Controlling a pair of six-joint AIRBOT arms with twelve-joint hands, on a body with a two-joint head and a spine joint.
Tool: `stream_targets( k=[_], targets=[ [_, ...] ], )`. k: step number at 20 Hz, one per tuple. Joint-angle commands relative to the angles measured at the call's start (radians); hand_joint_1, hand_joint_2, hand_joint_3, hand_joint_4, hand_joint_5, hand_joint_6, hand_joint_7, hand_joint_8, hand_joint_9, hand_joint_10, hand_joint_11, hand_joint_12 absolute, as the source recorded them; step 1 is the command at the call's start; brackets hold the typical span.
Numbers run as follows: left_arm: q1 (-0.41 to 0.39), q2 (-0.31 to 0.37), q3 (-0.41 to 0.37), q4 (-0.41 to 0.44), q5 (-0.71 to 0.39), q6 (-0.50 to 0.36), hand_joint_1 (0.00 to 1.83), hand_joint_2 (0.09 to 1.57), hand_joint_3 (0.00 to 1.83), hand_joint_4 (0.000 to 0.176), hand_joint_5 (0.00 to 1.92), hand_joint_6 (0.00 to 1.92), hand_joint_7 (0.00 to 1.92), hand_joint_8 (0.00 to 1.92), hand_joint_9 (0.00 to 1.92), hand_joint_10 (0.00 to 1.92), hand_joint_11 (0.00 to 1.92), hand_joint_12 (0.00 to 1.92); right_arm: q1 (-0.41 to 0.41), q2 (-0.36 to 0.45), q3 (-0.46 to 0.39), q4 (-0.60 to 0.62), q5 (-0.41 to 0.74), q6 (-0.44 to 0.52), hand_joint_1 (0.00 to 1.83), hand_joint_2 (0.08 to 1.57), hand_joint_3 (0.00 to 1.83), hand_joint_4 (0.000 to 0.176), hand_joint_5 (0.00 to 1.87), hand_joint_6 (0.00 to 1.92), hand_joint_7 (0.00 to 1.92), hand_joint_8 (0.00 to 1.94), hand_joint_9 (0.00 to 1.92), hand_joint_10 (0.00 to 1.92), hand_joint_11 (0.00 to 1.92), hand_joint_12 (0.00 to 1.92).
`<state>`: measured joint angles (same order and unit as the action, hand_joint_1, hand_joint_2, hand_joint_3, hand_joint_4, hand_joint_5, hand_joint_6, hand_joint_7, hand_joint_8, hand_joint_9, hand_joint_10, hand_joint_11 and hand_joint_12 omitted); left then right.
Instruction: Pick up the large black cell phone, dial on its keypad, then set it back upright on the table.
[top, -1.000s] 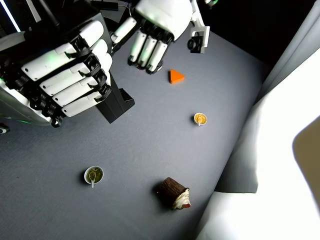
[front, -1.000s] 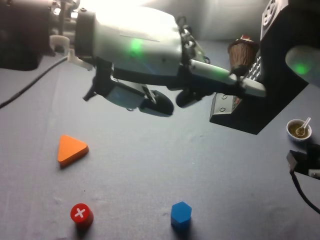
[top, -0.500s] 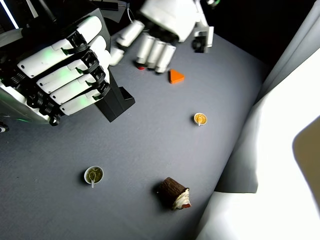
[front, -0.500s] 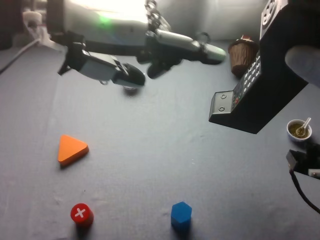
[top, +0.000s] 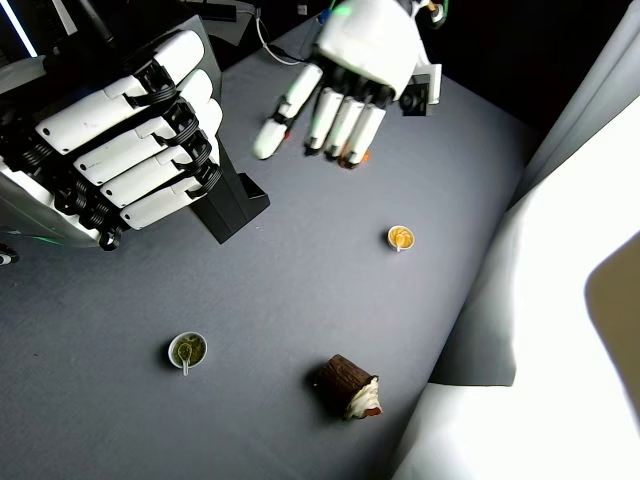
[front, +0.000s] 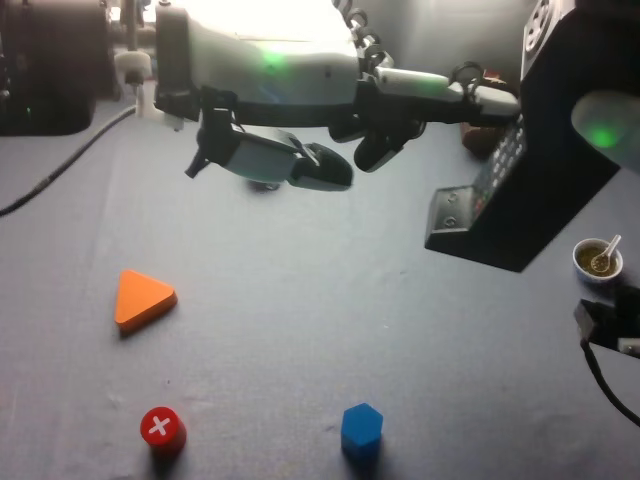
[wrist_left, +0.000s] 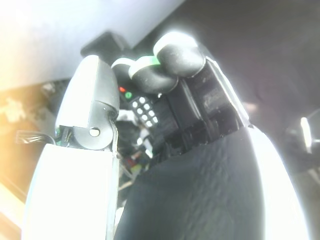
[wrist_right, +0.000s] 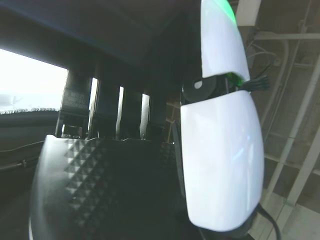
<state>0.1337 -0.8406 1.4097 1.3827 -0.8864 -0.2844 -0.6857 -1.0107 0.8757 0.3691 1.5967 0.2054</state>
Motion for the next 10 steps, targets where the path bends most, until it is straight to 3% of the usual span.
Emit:
stream_targets(
  k=[1, 5, 7, 10],
  targets=[
    [-0.022, 0.009, -0.021, -0.079, -0.047, 0.0, 1.33, 1.22, 0.0, 0.077, 0.07, 0.0, 0.74, 1.43, 0.74, 1.92, 0.69, 1.92, 0.014, 0.013, 0.001, -0.032, 0.133, 0.02, 1.49, 1.12, 0.0, 0.0, 1.02, 0.67, 0.87, 1.1, 0.87, 1.21, 0.85, 1.59],
    [-0.019, 0.017, -0.048, -0.066, -0.06, -0.026, 1.33, 1.22, 0.0, 0.071, 0.09, 0.01, 0.74, 1.42, 0.77, 1.92, 0.71, 1.92, 0.014, 0.013, 0.001, -0.031, 0.133, 0.02, 1.49, 1.11, 0.0, 0.0, 1.02, 0.67, 0.87, 1.09, 0.87, 1.22, 0.85, 1.58],
    [-0.008, 0.016, 0.013, -0.074, -0.11, -0.044, 1.33, 1.23, 0.0, 0.077, 0.07, 0.0, 0.73, 1.43, 0.76, 1.92, 0.7, 1.92, 0.014, 0.013, 0.002, -0.031, 0.133, 0.02, 1.49, 1.12, 0.0, 0.0, 1.02, 0.66, 0.86, 1.12, 0.85, 1.24, 0.86, 1.59],
    [-0.003, 0.002, 0.127, -0.06, -0.262, -0.145, 1.33, 1.23, 0.0, 0.08, 0.07, 0.0, 0.72, 1.45, 0.75, 1.92, 0.69, 1.92, 0.003, 0.013, 0.019, -0.024, 0.133, 0.02, 1.49, 1.12, 0.0, 0.0, 1.0, 0.67, 0.85, 1.13, 0.86, 1.23, 0.84, 1.6]
  ],
)
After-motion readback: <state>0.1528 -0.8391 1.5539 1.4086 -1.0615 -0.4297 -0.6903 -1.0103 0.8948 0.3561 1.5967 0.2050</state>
